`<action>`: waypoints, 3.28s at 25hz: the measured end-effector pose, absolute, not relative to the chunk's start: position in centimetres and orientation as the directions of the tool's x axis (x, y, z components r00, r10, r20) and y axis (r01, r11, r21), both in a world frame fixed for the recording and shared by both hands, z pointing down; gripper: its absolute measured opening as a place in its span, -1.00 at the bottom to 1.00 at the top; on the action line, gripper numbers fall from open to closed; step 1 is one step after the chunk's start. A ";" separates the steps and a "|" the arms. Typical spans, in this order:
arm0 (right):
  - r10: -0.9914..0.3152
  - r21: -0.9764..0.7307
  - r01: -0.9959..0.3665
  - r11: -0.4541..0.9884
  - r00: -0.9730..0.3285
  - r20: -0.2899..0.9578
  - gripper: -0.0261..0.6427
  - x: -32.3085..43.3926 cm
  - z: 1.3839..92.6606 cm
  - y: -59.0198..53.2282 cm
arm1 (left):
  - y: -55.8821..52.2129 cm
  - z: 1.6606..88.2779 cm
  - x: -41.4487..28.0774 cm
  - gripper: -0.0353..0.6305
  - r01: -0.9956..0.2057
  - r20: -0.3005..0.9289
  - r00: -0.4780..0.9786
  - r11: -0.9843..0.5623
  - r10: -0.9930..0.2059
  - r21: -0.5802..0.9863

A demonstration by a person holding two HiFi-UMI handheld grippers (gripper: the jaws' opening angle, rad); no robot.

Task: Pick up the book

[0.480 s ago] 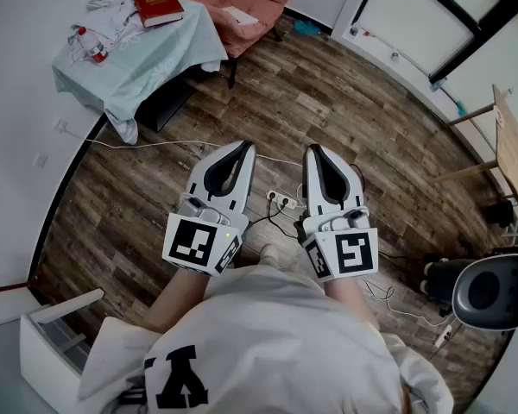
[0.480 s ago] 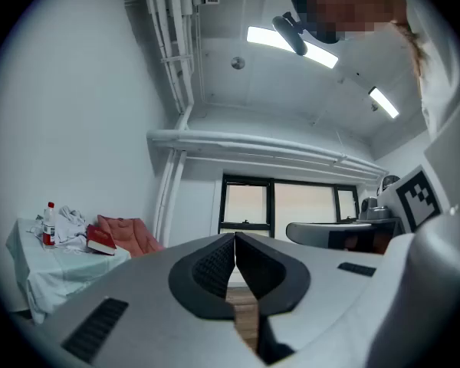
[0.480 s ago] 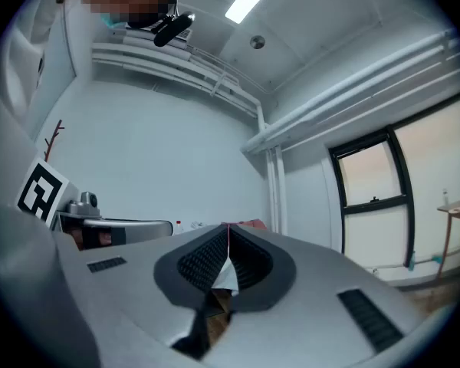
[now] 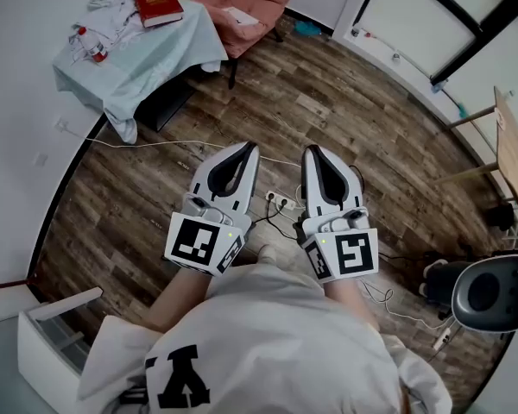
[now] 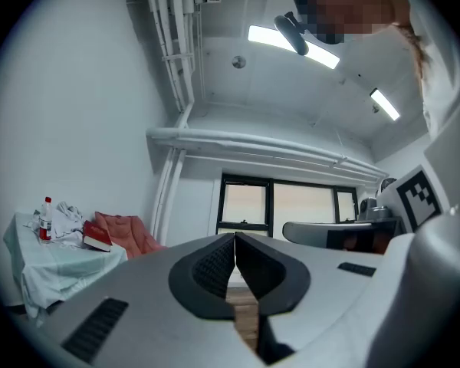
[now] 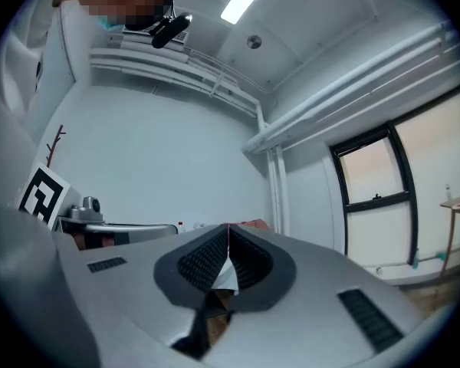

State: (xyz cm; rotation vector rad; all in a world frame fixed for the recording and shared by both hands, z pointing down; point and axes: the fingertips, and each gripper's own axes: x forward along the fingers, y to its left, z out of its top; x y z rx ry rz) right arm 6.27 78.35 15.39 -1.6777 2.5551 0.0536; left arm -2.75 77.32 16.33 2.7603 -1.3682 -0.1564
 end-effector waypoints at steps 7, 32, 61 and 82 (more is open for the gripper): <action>-0.899 -0.009 -0.901 0.434 -0.432 -0.066 -0.83 7.6 16.3 78.1 | 77.4 17.0 -0.9 -0.88 -0.798 -0.060 0.588 -0.591 -0.806 0.115; -0.869 -0.026 -0.869 0.495 -0.494 -0.035 -0.83 8.2 19.0 67.7 | 67.2 19.2 0.2 -0.88 -0.825 -0.056 0.541 -0.542 -0.839 0.157; -0.900 -0.030 -0.900 0.434 -0.432 -0.064 -0.83 -0.4 16.8 37.9 | 36.4 17.7 -7.8 -0.88 -0.783 -0.056 0.606 -0.607 -0.794 0.139; -0.902 -0.061 -0.900 0.432 -0.430 -0.041 -0.83 0.6 19.2 30.2 | 28.3 19.7 -6.1 -0.88 -0.766 -0.022 0.632 -0.628 -0.775 0.138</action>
